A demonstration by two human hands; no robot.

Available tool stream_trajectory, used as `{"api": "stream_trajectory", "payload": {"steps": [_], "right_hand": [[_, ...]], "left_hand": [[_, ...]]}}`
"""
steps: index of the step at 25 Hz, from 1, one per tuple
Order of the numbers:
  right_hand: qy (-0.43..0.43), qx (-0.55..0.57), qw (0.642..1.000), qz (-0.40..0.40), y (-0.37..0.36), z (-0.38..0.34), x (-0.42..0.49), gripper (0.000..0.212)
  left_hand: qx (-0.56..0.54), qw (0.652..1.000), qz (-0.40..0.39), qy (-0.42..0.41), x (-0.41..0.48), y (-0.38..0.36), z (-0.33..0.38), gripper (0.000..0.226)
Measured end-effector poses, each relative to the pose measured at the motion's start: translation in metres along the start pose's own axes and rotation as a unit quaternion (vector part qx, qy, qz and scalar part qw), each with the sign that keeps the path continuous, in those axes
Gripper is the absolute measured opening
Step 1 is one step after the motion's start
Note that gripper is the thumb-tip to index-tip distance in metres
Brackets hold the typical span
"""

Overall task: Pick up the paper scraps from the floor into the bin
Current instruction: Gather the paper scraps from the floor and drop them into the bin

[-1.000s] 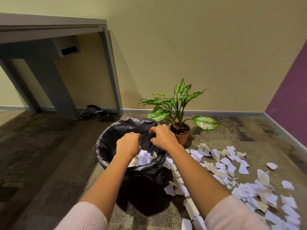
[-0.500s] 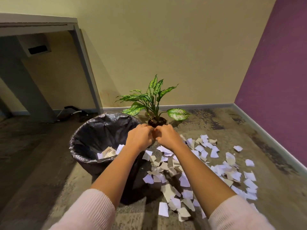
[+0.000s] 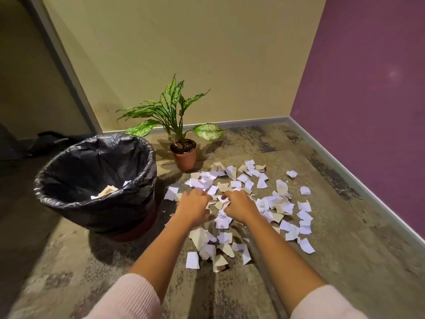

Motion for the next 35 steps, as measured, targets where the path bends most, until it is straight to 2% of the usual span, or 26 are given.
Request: {"api": "stream_trajectory", "payload": {"steps": [5, 9, 12, 15, 21, 26, 29, 35], "right_hand": [[-0.041, -0.008, 0.997, -0.067, -0.05, 0.045, -0.016, 0.052], [-0.081, -0.044, 0.982, -0.162, -0.092, 0.072, -0.033, 0.103], [-0.107, -0.071, 0.967, -0.22, -0.121, 0.086, -0.038, 0.131], [-0.125, -0.081, 0.959, -0.24, -0.14, 0.089, -0.041, 0.14], [-0.138, -0.092, 0.968, -0.187, -0.148, 0.076, -0.036, 0.128], [-0.156, -0.102, 0.965, -0.185, -0.155, 0.068, -0.023, 0.118], [-0.128, -0.096, 0.971, -0.176, -0.157, 0.062, -0.011, 0.113], [-0.063, -0.062, 0.986, -0.143, -0.159, 0.048, -0.002, 0.076]], "left_hand": [[-0.051, 0.987, -0.147, 0.045, -0.02, -0.095, 0.001, 0.091], [-0.074, 0.968, -0.223, 0.087, -0.045, -0.14, -0.002, 0.129], [-0.093, 0.959, -0.244, 0.111, -0.054, -0.159, -0.005, 0.137], [-0.108, 0.959, -0.222, 0.135, -0.055, -0.167, -0.008, 0.133], [-0.139, 0.965, -0.175, 0.14, -0.041, -0.166, -0.012, 0.122], [-0.163, 0.971, -0.146, 0.099, -0.027, -0.165, -0.007, 0.117], [-0.144, 0.978, -0.135, 0.068, -0.021, -0.163, 0.002, 0.111], [-0.112, 0.979, -0.158, 0.059, -0.013, -0.168, 0.004, 0.093]]}}
Point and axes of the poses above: each hand's wrist, its own x-axis towards the middle knuckle, its own y-axis out of the back of the hand, z = x × y, the point moved 7 cm from there along x, towards the middle knuckle, and after that the axes turned 3 degrees about y, right-handed, at the moved point
